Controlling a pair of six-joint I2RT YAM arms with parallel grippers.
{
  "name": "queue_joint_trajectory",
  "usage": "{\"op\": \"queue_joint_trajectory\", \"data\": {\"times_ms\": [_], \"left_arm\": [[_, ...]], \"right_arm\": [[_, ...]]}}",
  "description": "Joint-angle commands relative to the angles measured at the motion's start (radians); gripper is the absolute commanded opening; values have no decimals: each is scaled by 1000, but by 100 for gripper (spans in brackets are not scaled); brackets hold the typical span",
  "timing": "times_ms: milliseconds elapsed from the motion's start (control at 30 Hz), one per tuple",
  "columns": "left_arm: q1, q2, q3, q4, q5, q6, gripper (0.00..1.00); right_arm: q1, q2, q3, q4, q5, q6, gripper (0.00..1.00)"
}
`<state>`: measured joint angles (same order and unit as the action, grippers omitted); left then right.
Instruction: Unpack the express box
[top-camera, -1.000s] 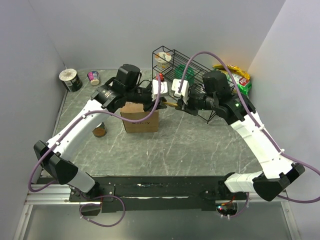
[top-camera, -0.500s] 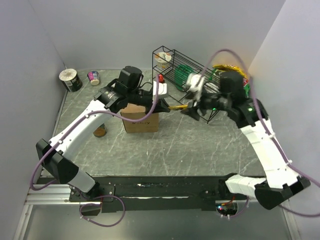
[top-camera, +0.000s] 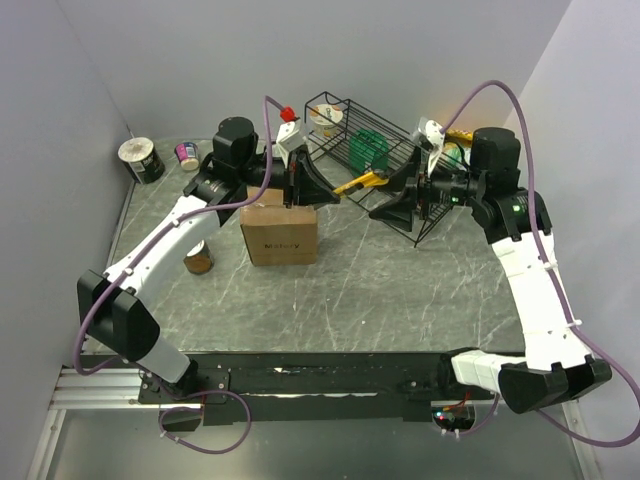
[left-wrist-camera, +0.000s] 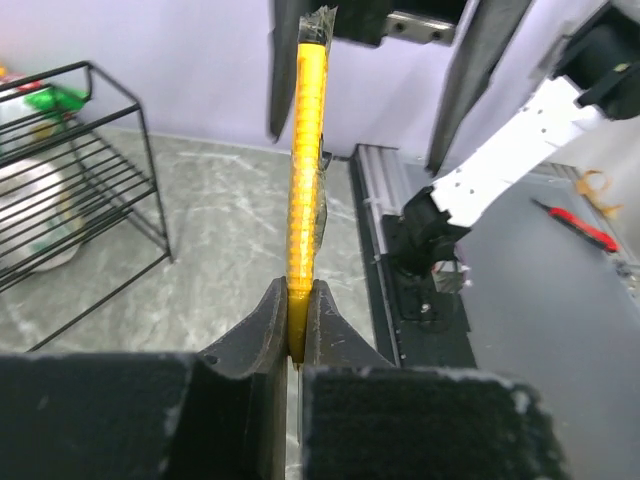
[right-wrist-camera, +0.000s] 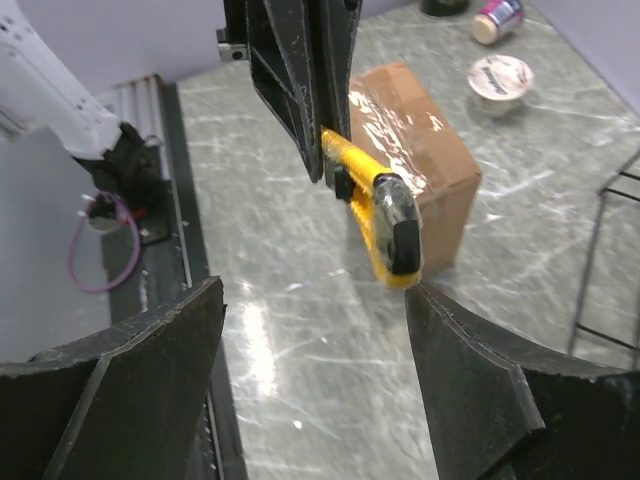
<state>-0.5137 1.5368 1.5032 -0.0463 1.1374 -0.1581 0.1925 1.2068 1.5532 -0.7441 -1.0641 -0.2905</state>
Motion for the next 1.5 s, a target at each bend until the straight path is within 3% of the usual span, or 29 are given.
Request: {"op": "queue_joint_trajectory", "data": {"times_ms": [0,233,567,1033,1133,1267,1300,1333,1367,1400,1433,1467], "left_arm": [[-8,14,-5,146,78,-123,1],[-8,28,6,129,87,-113,1],[-12,32,12,108,85,-93,1],[-20,51,25,92,85,-75,1],[-20,52,26,92,85,-75,1],[-20,56,35,77,68,-55,1],[-19,57,40,48,56,-40,1],[-17,57,48,-2,6,10,8],[-8,51,58,-35,-37,38,25],[3,31,61,-99,-77,63,51],[17,19,63,-125,-164,116,59],[56,3,66,-162,-201,146,64]], "right_arm": [[1,6,-7,137,-54,93,79],[12,28,-33,302,-86,220,77],[65,62,-38,284,-71,175,71],[104,92,-16,261,-82,145,47],[107,97,-16,255,-86,137,37],[116,102,-22,223,-79,106,0],[116,100,-27,224,-70,114,0],[116,99,-30,224,-1,125,0],[116,93,-30,223,66,138,0],[116,86,-28,226,144,172,0],[117,80,-30,230,332,183,0],[119,59,-31,235,407,188,0]]}}
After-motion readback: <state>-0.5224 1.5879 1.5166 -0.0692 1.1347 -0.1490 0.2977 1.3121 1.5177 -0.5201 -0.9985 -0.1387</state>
